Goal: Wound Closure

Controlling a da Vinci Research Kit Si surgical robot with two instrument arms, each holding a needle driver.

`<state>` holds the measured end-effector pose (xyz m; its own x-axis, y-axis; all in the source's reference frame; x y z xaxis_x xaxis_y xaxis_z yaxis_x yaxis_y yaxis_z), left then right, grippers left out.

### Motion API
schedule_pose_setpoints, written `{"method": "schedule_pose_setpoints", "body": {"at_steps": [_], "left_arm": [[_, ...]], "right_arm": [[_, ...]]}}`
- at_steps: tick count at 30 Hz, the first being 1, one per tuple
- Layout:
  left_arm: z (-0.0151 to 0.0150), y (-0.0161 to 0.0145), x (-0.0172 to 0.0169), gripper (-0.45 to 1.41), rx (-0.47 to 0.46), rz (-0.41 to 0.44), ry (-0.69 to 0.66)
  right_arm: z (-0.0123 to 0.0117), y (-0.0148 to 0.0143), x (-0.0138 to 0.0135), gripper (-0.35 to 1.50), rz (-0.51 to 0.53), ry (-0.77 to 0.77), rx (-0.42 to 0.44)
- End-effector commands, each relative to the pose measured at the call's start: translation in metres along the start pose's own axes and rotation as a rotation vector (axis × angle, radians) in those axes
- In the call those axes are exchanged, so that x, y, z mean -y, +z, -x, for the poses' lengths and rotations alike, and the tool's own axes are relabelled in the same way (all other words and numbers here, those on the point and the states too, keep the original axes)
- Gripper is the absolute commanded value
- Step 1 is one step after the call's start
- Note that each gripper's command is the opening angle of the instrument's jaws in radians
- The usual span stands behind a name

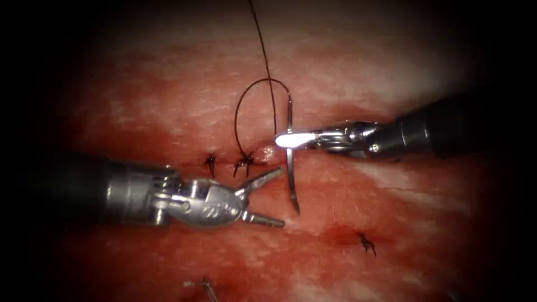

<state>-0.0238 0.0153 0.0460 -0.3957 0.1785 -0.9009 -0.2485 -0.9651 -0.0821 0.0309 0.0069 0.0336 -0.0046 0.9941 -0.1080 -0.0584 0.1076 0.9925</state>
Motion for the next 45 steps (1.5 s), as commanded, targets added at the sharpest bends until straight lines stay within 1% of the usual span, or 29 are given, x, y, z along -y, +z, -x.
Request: {"method": "schedule_pose_setpoints", "body": {"at_steps": [1,2,3,6,10,12,15,20,24,28,34,39,42,45], "left_arm": [[0.0004,0.0003,-0.0004,0.59,-0.003,0.02,-0.025],[0.0004,-0.0001,-0.0004,0.52,-0.004,0.036,-0.041],[0.0005,-0.0004,-0.0004,0.41,-0.004,0.05,-0.064],[0.0008,-0.0014,0.0,-0.45,0.007,0.094,-0.127],[0.0016,-0.0013,0.0013,-0.45,0.019,0.142,-0.144],[0.0021,-0.0009,0.0021,-0.45,0.027,0.147,-0.156],[0.0034,0.0002,0.0033,-0.45,0.075,0.142,-0.181],[0.0064,0.0029,0.0042,-0.45,0.222,0.19,-0.187],[0.0092,0.0047,0.0045,-0.45,0.27,0.202,-0.205],[0.0118,0.0058,0.0055,-0.45,0.336,0.18,-0.205],[0.0129,0.0064,0.0069,-0.45,0.379,0.137,-0.206],[0.0139,0.0075,0.0079,-0.45,0.403,0.117,-0.218],[0.0146,0.008,0.0083,-0.45,0.417,0.115,-0.223],[0.0151,0.0082,0.008,-0.45,0.439,0.124,-0.218]], "right_arm": [[0.0007,0.0001,-0.0007,-0.35,0.0,-0.048,-0.018],[0.0005,-0.0001,-0.0008,-0.35,0.003,-0.082,-0.028],[0.0003,-0.0003,-0.0008,-0.35,0.003,-0.115,-0.043],[-0.0002,-0.0008,-0.0006,-0.35,-0.001,-0.179,-0.075],[-0.0005,-0.0012,-0.0002,-0.35,-0.015,-0.29,-0.118],[-0.0005,-0.0012,0.0,-0.35,-0.021,-0.335,-0.135],[-0.0005,-0.0013,0.0002,-0.35,-0.025,-0.381,-0.147],[-0.0003,-0.0014,0.0004,-0.35,-0.026,-0.445,-0.159],[-0.0002,-0.0014,0.0005,-0.35,-0.021,-0.503,-0.169],[-0.0002,-0.0012,0.0007,-0.35,-0.023,-0.561,-0.175],[-0.0001,-0.0011,0.0009,-0.35,-0.028,-0.603,-0.181],[-0.0001,-0.001,0.0011,-0.35,-0.024,-0.636,-0.183],[-0.0002,-0.001,0.0011,-0.35,-0.023,-0.647,-0.187],[-0.0003,-0.001,0.001,-0.35,-0.021,-0.653,-0.188]]}}
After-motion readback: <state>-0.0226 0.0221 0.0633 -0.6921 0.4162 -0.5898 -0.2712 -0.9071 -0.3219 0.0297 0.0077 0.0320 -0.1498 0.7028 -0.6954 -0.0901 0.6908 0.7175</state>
